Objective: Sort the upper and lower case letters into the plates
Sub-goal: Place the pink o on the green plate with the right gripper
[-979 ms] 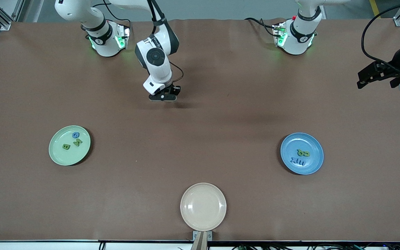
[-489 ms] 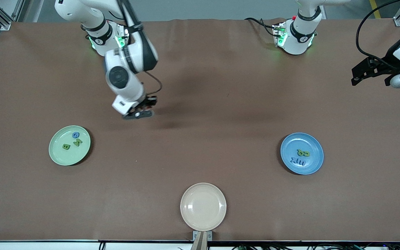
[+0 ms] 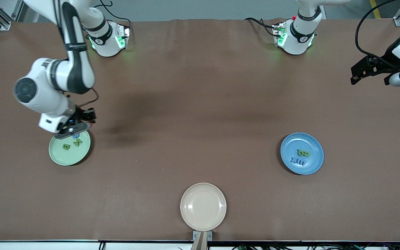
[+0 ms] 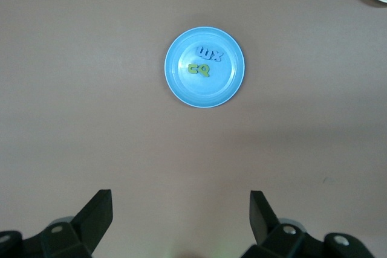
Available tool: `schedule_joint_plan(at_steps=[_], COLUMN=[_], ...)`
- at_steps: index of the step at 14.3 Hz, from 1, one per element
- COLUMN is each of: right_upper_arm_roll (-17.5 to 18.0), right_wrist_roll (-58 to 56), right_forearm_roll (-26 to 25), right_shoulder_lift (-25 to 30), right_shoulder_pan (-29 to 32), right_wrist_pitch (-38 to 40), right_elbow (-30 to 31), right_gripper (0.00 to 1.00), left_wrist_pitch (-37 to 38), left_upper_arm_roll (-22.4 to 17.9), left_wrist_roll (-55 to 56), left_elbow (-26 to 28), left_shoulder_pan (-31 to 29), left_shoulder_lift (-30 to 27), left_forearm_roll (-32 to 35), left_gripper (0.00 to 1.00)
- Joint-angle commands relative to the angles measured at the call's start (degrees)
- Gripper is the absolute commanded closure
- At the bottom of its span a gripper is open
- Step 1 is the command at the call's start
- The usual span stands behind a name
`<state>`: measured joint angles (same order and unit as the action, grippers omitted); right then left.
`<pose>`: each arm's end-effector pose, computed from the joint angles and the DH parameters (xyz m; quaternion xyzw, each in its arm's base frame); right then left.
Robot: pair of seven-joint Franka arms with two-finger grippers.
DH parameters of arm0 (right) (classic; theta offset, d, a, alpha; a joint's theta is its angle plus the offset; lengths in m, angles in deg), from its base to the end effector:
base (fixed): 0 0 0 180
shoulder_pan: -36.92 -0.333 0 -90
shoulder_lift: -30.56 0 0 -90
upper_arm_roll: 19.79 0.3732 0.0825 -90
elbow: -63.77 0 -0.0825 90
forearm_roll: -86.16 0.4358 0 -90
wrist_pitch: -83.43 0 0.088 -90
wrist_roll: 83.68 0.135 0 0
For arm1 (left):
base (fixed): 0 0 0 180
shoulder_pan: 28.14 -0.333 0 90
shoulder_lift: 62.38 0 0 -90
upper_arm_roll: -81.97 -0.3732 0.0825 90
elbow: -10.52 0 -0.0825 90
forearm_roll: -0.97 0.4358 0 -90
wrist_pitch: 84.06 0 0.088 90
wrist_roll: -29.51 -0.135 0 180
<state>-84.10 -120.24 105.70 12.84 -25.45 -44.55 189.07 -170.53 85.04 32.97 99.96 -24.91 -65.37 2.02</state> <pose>0.5847 0.0028 0.3090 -0.9804 -0.1946 0.0303 0.0011 0.5775 -0.0621 0.6843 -0.9997 0.0242 -0.0010 0.0105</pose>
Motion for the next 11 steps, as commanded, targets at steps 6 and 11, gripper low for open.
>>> schedule_joint_plan(at_steps=[6, 11], right_upper_arm_roll=[20.4, 34.9], right_wrist_roll=[-8.2, -8.2], right_forearm_roll=[0.1, 0.2], right_shoulder_lift=[-6.6, -12.5], right_shoulder_pan=[26.2, 41.8], right_wrist_pitch=[-12.7, -12.9], right_elbow=[-0.9, -9.2], right_gripper=[0.70, 0.69], left_wrist_pitch=[-0.8, -2.3], left_upper_arm_roll=[0.3, 0.3], left_wrist_roll=[-0.5, 0.0], left_elbow=[1.3, 0.2], left_shoulder_pan=[-0.5, -0.3], left_shoulder_lift=[-1.3, -0.1], left_forearm_roll=[-0.7, -0.7], left_gripper=[0.00, 0.00])
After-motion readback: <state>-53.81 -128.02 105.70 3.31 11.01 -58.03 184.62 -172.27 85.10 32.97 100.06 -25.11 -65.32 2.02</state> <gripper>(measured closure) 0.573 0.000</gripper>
